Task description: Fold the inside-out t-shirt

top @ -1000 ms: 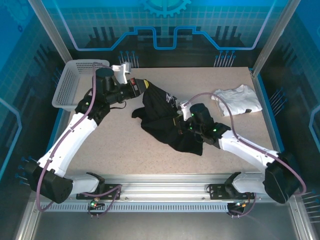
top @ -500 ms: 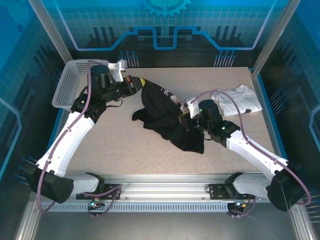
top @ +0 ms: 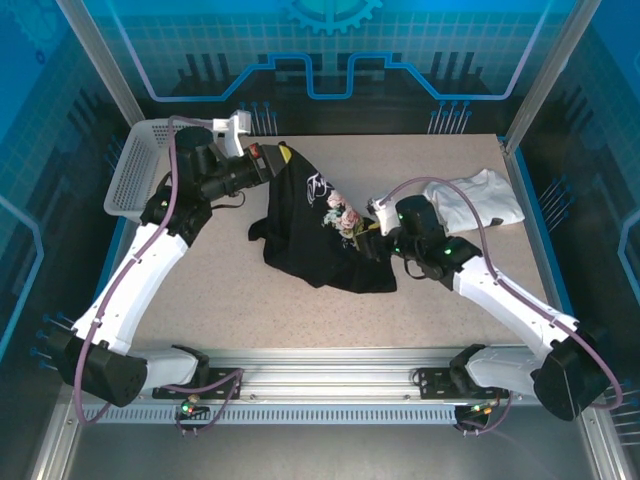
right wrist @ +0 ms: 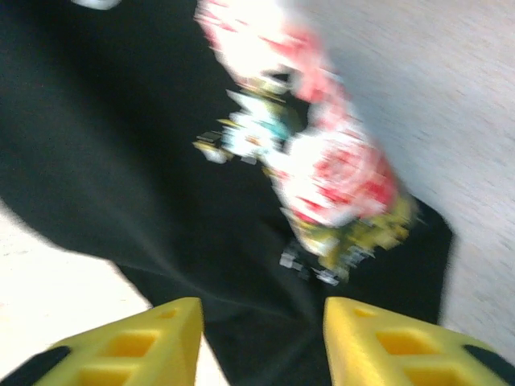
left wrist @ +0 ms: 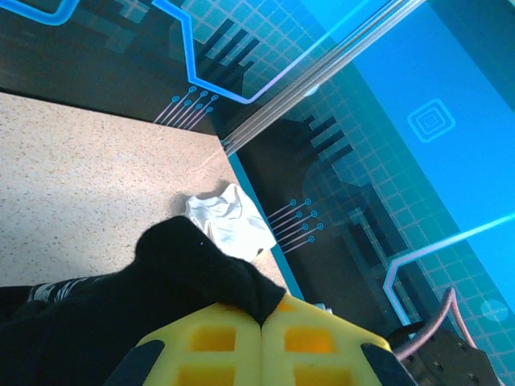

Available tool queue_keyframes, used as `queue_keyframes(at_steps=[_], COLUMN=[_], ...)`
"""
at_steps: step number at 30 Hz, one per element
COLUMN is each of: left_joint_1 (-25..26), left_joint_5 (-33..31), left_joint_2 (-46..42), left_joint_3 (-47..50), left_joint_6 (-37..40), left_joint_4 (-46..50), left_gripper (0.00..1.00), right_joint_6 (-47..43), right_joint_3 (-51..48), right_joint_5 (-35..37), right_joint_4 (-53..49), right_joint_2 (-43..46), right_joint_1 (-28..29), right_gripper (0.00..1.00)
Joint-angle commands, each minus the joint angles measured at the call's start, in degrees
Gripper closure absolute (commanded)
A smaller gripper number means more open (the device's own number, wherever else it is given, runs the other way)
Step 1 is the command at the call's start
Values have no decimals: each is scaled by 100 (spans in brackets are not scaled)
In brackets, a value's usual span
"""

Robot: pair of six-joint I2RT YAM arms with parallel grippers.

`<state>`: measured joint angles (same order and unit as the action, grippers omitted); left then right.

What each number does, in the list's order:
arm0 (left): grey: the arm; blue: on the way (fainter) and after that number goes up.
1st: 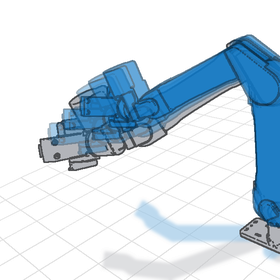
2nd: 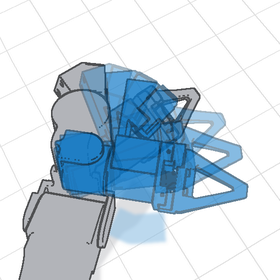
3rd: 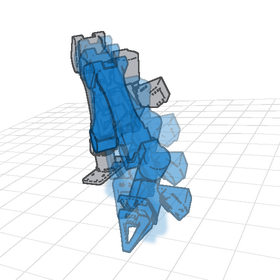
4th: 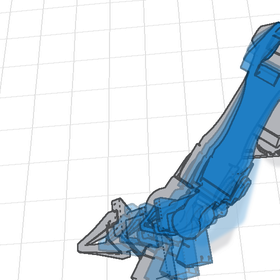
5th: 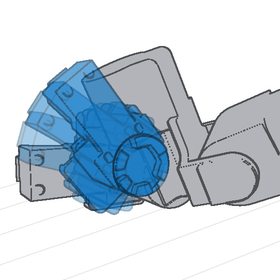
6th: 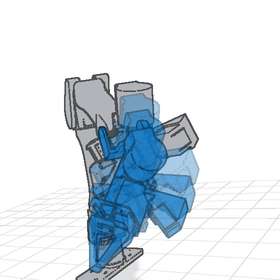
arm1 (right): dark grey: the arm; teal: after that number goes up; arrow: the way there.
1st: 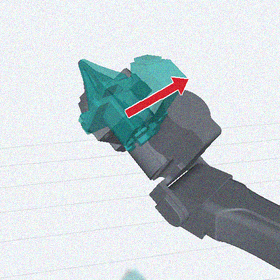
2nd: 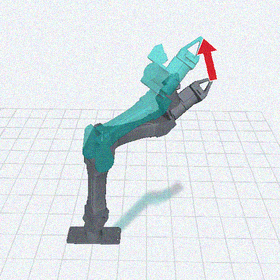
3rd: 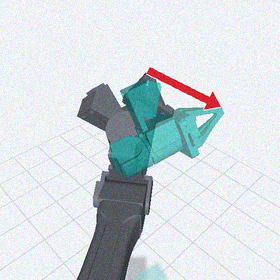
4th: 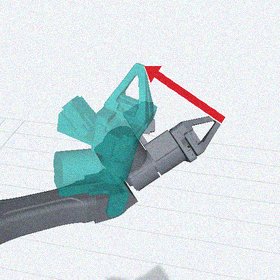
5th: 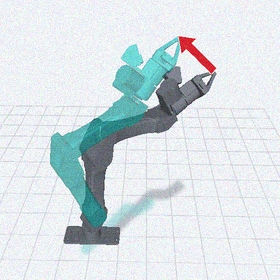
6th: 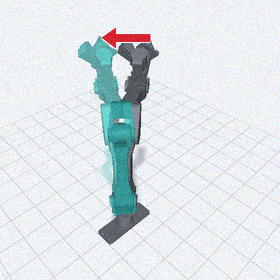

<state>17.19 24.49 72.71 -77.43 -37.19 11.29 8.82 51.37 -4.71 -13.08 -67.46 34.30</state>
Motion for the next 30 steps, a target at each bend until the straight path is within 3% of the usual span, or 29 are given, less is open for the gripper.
queue_keyframes(at_steps=[1, 7, 9, 10, 12, 16, 18, 24, 28, 30], left_joint_1=[124, 282, 335, 361, 382, 379, 373, 357, 338, 329], left_joint_5=[44, -116, -141, -178, -279, -809, -1142, -2222, -2652, -2637], left_joint_2=[13, 29, 29, 24, 26, 58, 68, 106, 382, 533], left_joint_3=[-216, -183, -167, -170, -146, -132, -139, -125, 22, 82], left_joint_6=[80, 174, 202, 231, 282, 609, 801, 1398, 1634, 1629], left_joint_4=[-230, -188, -180, -163, -115, 136, 246, 388, 433, 418], left_gripper=[100, 100, 100, 100, 100, 100, 100, 100, 100, 100], right_joint_6=[120, 573, 824, 879, 904, 592, 441, -201, -326, -158], right_joint_3=[-66, 537, 802, 882, 943, 1037, 861, 345, 157, 151], right_joint_5=[-731, 129, 565, 701, 654, 133, -168, -2344, -3116, -3098], right_joint_4=[1022, 1481, 1495, 1586, 1849, 1647, 1483, 1155, 1142, 1164], right_joint_2=[-121, -1019, -1383, -1517, -1650, -1561, -1345, -551, -127, -115], right_joint_1=[539, 1144, 1148, 1148, 1132, 1022, 865, -81, -642, -810], right_gripper=[46, 18, 17, 20, 36, 87, 99, 100, 100, 100])
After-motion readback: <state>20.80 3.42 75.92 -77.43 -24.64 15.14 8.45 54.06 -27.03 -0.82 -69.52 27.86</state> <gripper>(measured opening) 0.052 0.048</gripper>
